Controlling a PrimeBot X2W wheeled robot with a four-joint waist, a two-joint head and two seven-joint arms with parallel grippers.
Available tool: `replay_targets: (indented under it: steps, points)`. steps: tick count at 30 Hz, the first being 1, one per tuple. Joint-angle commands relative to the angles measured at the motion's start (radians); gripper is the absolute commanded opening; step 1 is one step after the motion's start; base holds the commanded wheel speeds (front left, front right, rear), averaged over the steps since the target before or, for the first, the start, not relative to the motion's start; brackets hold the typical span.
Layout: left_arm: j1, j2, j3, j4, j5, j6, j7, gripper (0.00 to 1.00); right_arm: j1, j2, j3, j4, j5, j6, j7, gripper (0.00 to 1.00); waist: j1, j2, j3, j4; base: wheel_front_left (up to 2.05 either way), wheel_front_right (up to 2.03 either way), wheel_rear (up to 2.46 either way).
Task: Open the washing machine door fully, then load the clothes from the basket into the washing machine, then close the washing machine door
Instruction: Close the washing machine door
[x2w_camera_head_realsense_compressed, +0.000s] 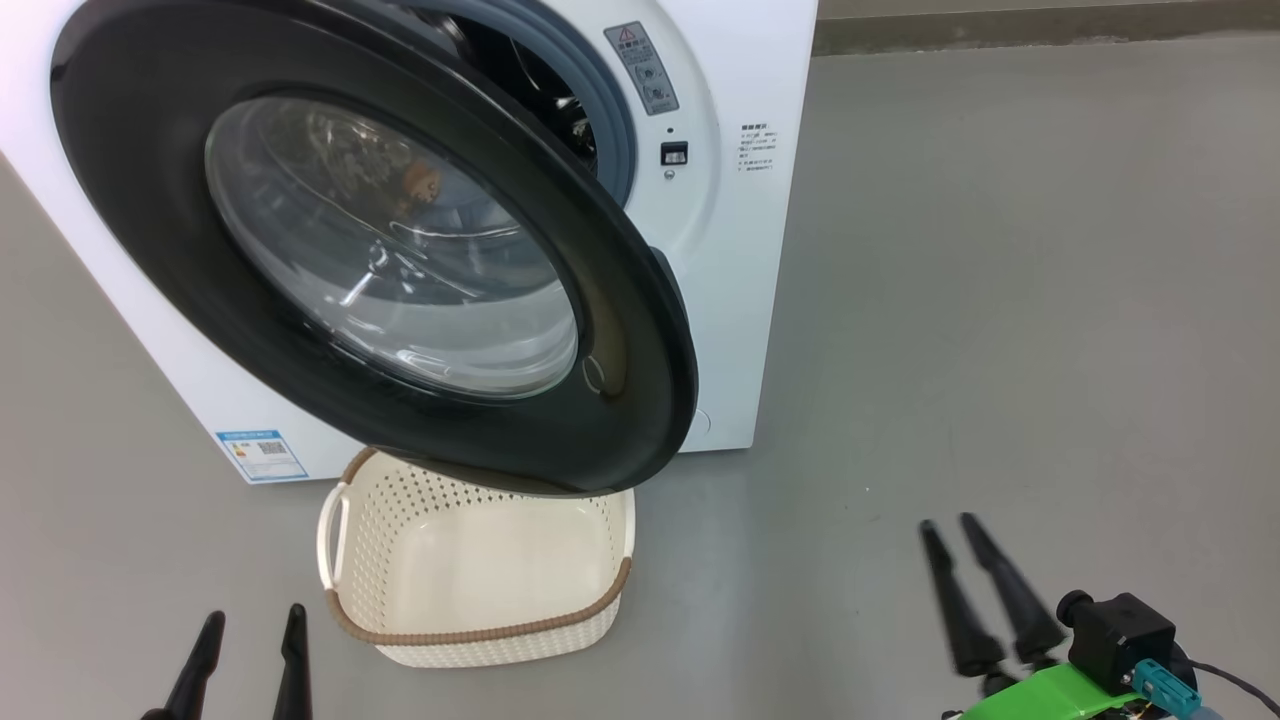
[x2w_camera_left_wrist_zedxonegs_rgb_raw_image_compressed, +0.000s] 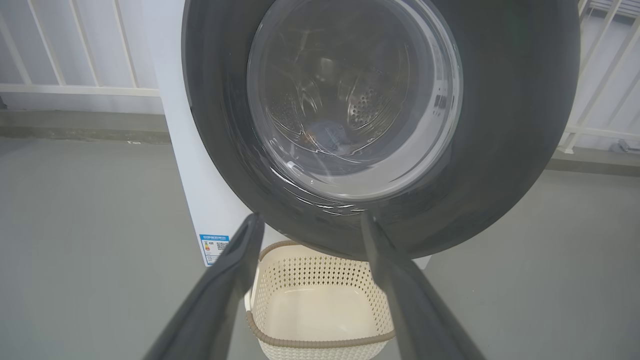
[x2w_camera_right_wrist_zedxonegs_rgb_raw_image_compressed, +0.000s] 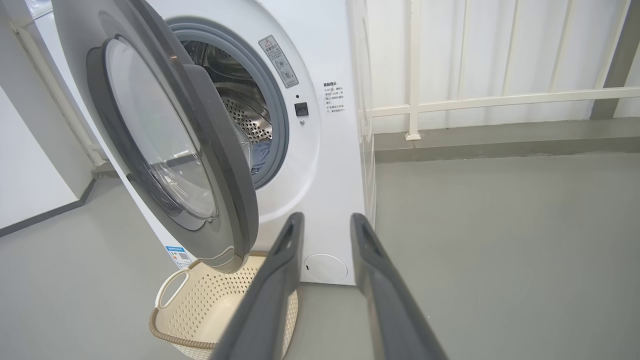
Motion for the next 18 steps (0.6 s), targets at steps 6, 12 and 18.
replay_targets:
  steps: [6, 12, 18]
  points:
    - [-0.058, 0.011, 0.04, -0.035, -0.01, -0.003, -0.006, 1.0, -0.01, 0.0, 0.005, -0.036, 0.012, 0.003, -0.005, 0.0, 0.0, -0.0001, -0.001, 0.003, 0.0, 0.0, 0.0]
    - [-0.06, 0.009, 0.047, -0.042, -0.015, -0.003, -0.006, 1.0, -0.042, 0.0, -0.025, -0.192, 0.071, 0.003, -0.005, 0.0, 0.0, -0.0001, 0.007, 0.006, 0.0, 0.0, 0.0]
    - [-0.071, 0.013, 0.043, -0.035, -0.021, -0.003, -0.006, 1.0, -0.112, 0.0, -0.004, -0.421, 0.079, 0.003, -0.005, 0.0, 0.0, -0.0001, 0.017, 0.017, 0.0, 0.0, 0.0]
